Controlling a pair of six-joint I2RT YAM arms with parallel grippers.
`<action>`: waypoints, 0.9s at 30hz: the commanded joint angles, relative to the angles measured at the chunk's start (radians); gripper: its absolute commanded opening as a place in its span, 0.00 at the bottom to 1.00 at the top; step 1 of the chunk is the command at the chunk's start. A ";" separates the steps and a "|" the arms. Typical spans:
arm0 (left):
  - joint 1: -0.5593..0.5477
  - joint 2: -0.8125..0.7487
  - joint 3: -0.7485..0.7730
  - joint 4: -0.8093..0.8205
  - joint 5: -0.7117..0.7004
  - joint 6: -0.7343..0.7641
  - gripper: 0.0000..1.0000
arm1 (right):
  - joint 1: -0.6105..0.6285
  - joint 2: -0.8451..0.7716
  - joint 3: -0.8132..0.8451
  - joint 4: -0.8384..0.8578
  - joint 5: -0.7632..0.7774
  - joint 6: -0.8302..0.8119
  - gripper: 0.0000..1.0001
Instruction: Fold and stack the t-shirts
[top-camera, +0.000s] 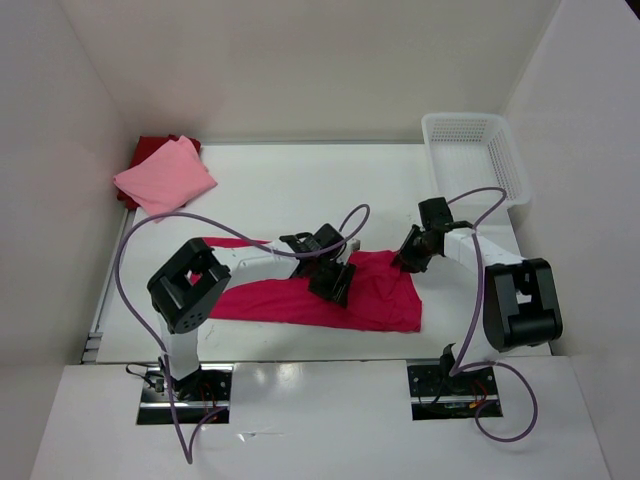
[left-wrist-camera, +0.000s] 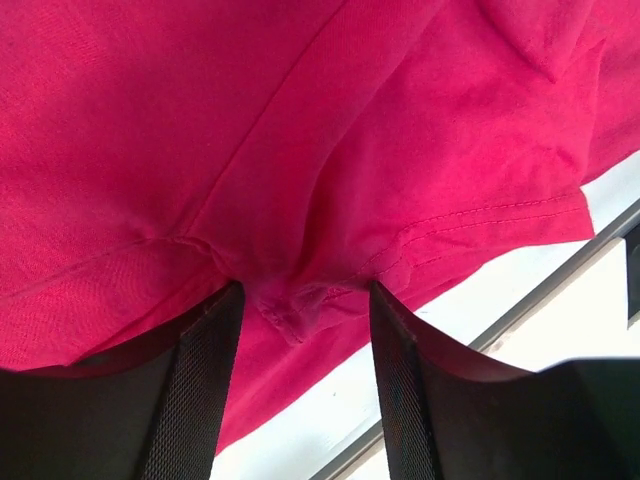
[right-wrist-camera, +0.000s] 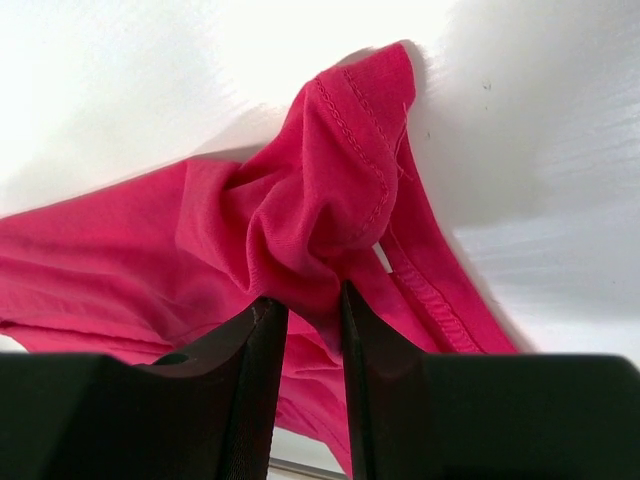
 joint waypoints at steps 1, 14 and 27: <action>0.000 0.014 0.046 0.030 0.009 -0.002 0.61 | 0.002 0.012 0.030 0.050 0.010 0.003 0.33; 0.000 -0.005 0.004 0.001 0.039 -0.002 0.20 | 0.002 0.052 0.021 0.059 0.053 -0.006 0.32; 0.000 -0.094 -0.117 0.032 0.099 -0.011 0.44 | -0.016 0.138 0.078 0.081 0.119 -0.015 0.39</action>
